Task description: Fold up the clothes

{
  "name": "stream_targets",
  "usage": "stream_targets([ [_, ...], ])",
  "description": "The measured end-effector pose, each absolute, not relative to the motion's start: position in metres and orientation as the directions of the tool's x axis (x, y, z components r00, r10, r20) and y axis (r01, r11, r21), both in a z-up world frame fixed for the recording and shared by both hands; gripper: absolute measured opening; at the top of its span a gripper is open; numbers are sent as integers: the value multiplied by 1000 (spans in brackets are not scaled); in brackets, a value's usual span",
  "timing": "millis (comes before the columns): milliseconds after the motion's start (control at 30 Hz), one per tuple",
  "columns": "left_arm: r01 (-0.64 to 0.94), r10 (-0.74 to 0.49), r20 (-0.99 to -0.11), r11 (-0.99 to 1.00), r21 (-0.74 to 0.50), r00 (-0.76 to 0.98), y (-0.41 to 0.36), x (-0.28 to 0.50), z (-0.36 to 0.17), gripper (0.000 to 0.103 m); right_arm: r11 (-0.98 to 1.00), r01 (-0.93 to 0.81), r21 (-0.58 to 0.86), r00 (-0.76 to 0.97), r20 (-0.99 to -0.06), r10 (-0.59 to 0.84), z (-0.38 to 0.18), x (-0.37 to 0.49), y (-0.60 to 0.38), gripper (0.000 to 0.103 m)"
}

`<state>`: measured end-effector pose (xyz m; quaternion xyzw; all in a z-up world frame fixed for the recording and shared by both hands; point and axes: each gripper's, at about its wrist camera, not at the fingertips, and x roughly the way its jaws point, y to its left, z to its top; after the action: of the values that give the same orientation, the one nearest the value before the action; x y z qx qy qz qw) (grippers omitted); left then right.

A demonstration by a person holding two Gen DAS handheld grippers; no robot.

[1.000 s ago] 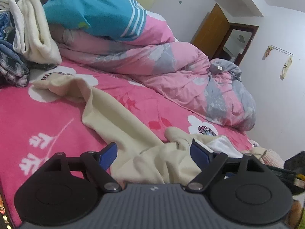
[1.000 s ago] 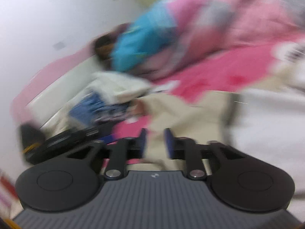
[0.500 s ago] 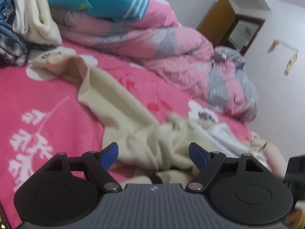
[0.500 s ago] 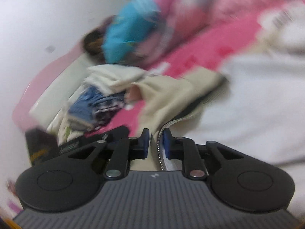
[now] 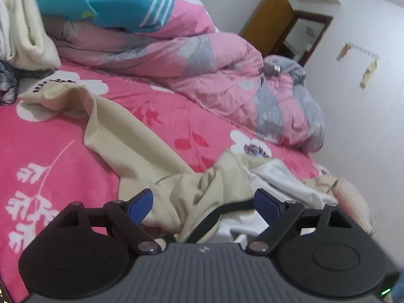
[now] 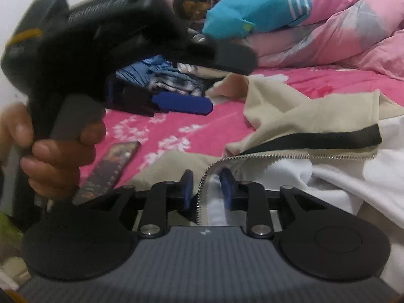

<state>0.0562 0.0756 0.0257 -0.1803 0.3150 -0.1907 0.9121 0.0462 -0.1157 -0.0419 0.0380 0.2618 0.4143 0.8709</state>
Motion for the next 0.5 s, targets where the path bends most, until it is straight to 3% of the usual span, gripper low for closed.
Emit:
stream_targets([
  [67,251,-459,-521,871,-422,720,68,57,24,88,637,-704,314,523,-378,764,-36,37,-132,39],
  [167,283,-466,-539,876,-390,701,52,63,22,88,616,-705,350,551,-276,787,-22,17,-173,48],
  [300,310,-455,-585,889,-337,671,31,70,11,88,650,-646,401,637,-187,748,-7,1,-244,51],
  [367,306,-428,-613,904,-299,665,23,74,5,87,702,-584,408,697,-191,691,-2,5,-277,51],
  [500,275,-351,-657,936,-222,667,14,80,-7,82,869,-401,290,822,-306,481,11,45,-329,51],
])
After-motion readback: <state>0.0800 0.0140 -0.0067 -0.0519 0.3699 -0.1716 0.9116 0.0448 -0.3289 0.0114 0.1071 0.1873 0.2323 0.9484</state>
